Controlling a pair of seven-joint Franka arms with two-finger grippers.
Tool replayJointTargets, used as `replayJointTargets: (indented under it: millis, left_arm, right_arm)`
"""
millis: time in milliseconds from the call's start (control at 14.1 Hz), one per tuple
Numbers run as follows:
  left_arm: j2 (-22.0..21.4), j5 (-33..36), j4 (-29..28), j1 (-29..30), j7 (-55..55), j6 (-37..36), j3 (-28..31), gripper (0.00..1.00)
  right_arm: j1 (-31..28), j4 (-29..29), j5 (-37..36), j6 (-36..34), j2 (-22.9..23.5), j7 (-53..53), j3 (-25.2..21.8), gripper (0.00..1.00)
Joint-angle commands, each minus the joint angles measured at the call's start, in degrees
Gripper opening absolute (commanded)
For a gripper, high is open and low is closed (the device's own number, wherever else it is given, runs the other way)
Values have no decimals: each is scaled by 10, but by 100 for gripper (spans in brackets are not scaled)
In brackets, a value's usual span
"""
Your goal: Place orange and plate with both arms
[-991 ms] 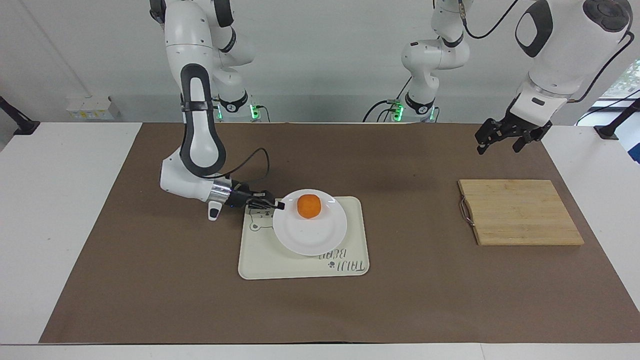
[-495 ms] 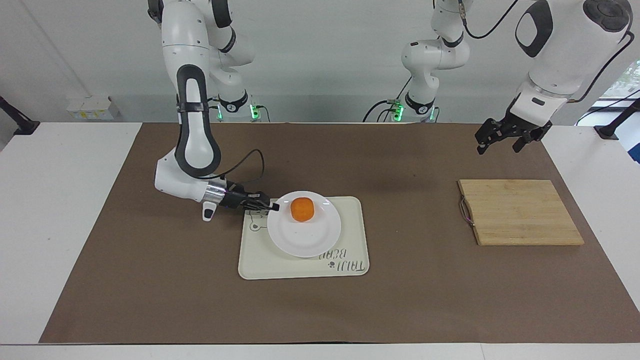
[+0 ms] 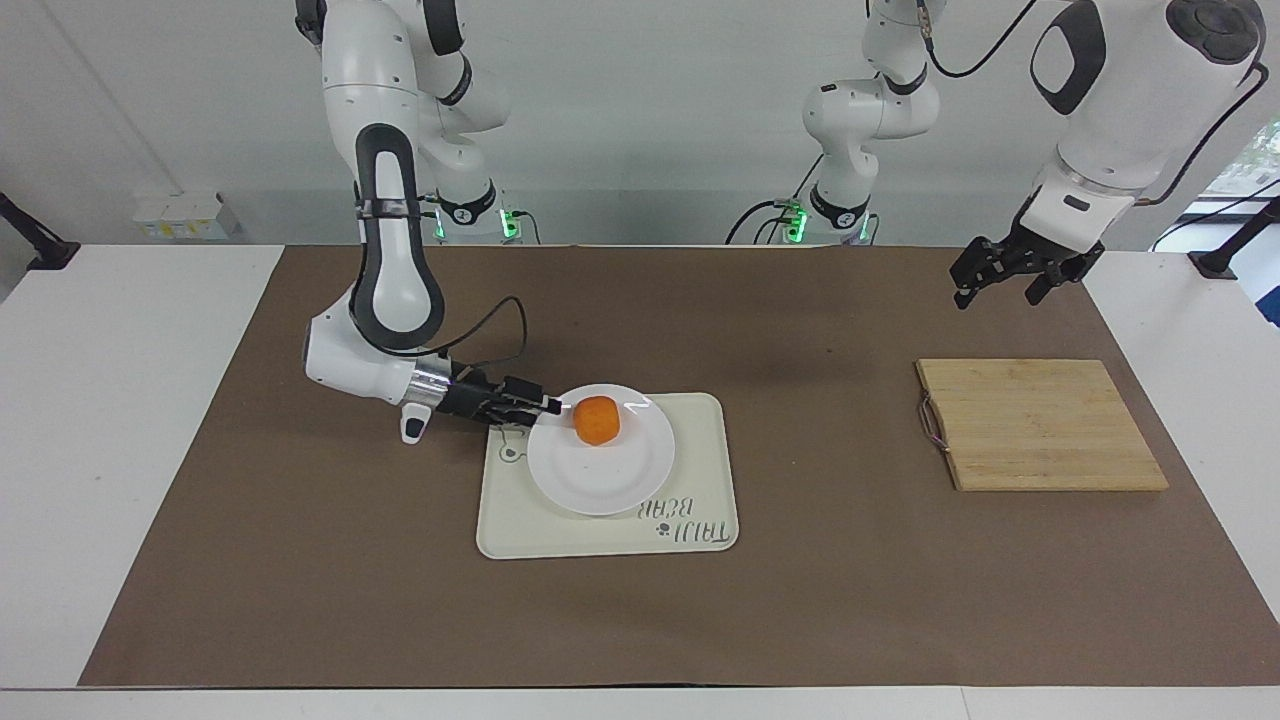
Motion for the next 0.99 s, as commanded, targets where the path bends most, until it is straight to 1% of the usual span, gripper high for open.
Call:
replayJointTargets:
  millis: [0, 142, 212, 425, 708, 920]
  left_arm:
    - [-2, 6, -1, 7, 5, 5, -4, 100]
    - [-2, 6, -1, 7, 5, 5, -4, 100]
    - [-2, 6, -1, 7, 5, 5, -4, 100]
    - [-2, 6, -1, 7, 5, 5, -4, 100]
    - [-2, 6, -1, 7, 5, 5, -4, 100]
    - [-2, 6, -1, 7, 5, 5, -4, 100]
  right_arm:
    - [3, 18, -75, 4, -28, 76, 1, 100]
    - [5, 18, -140, 27, -58, 135, 2, 100]
    - [5, 18, -190, 31, -76, 168, 2, 100]
    - [4, 25, -322, 16, -124, 232, 3, 100]
    - [-7, 26, -457, -37, -168, 238, 0, 100]
    - [-41, 26, -534, -68, -204, 236, -1, 100]
